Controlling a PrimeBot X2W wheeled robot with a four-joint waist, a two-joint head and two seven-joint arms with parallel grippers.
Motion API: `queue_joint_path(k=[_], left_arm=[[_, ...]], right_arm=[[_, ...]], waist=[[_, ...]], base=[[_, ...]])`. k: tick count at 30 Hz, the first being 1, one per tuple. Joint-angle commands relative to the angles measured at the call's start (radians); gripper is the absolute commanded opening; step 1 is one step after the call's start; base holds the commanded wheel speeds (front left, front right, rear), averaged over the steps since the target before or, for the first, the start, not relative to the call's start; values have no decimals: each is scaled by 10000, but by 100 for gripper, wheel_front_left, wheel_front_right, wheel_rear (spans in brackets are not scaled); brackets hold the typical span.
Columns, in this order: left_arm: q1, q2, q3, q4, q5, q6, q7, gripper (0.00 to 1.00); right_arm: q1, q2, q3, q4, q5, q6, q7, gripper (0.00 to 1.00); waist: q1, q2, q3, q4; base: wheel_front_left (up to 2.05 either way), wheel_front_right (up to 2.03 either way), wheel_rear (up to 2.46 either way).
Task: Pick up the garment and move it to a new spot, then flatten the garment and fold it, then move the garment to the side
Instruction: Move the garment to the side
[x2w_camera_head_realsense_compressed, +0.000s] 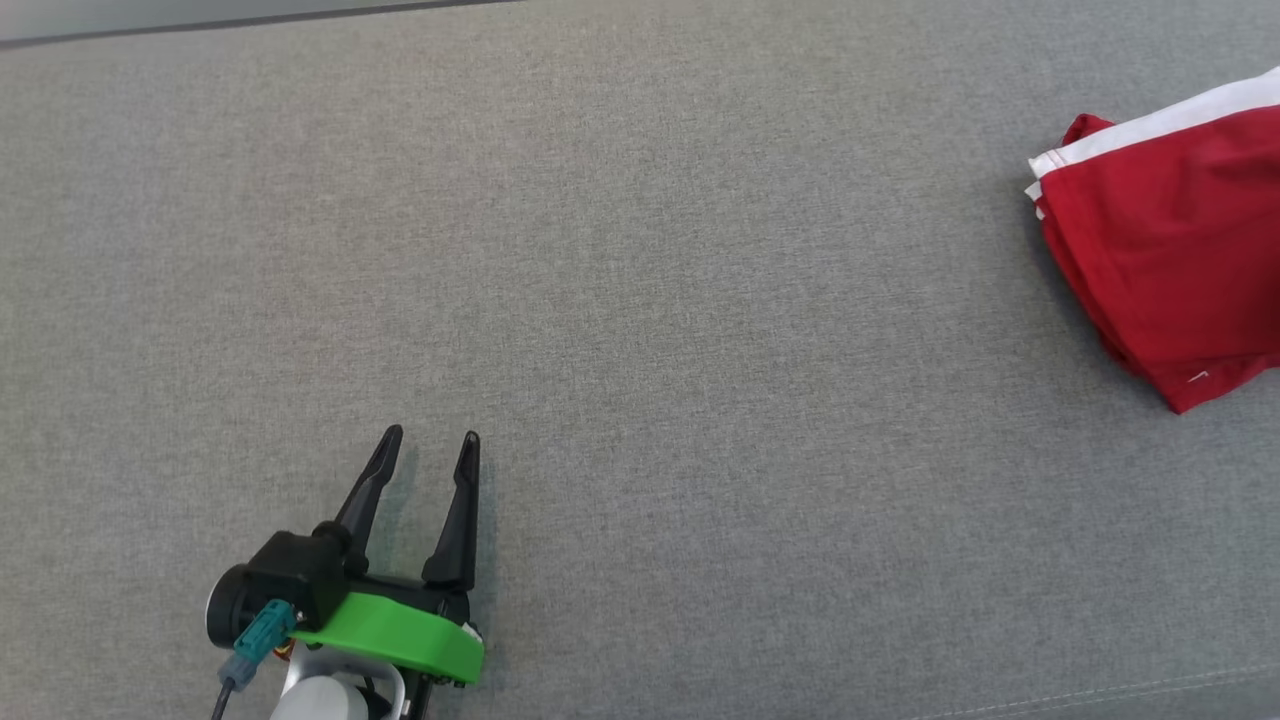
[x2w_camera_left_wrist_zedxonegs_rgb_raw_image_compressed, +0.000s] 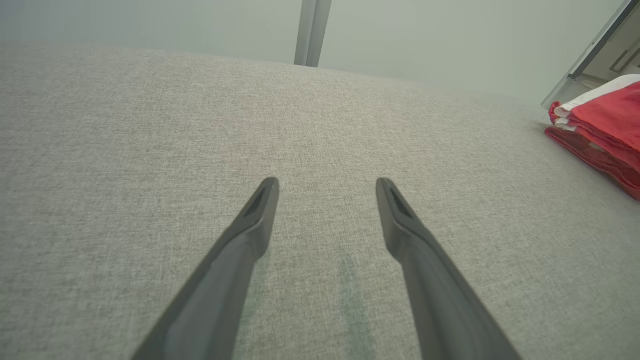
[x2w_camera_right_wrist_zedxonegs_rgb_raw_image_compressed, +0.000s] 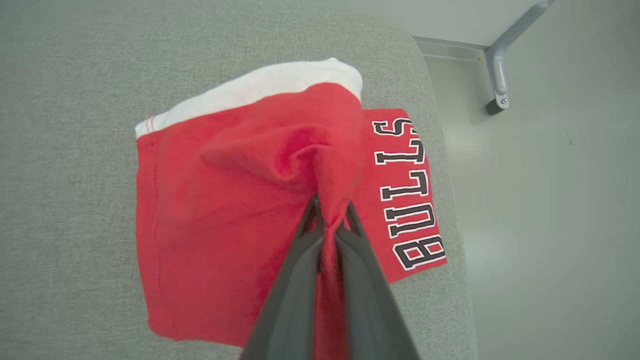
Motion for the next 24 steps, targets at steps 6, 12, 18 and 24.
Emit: queue_joint_path(k=[6,12,18,24], left_arm=[[-402,109,-83,51,-81,-3,-24,100],[-224,143,-212,201,-53,-3,-24,100],[33,108,-62,239,-105,-3,-24,100],[444,24,192,272,-126,-3,-24,100]], right_arm=[[138,370,-650,861,-1373,-5,-915,100],[355,748,-685,1156,-2166,-8,-1769,100],[546,1307,-729,102,-2240,-8,-3551,100],[1361,2057,-664,-1268,-2022,-8,-5442,100]], waist=[[0,109,432,303],[0,109,259,296],[0,109,-342,283],[0,109,-1038,372]], base=[[0,0,0],[0,0,0],[0,0,0],[0,0,0]])
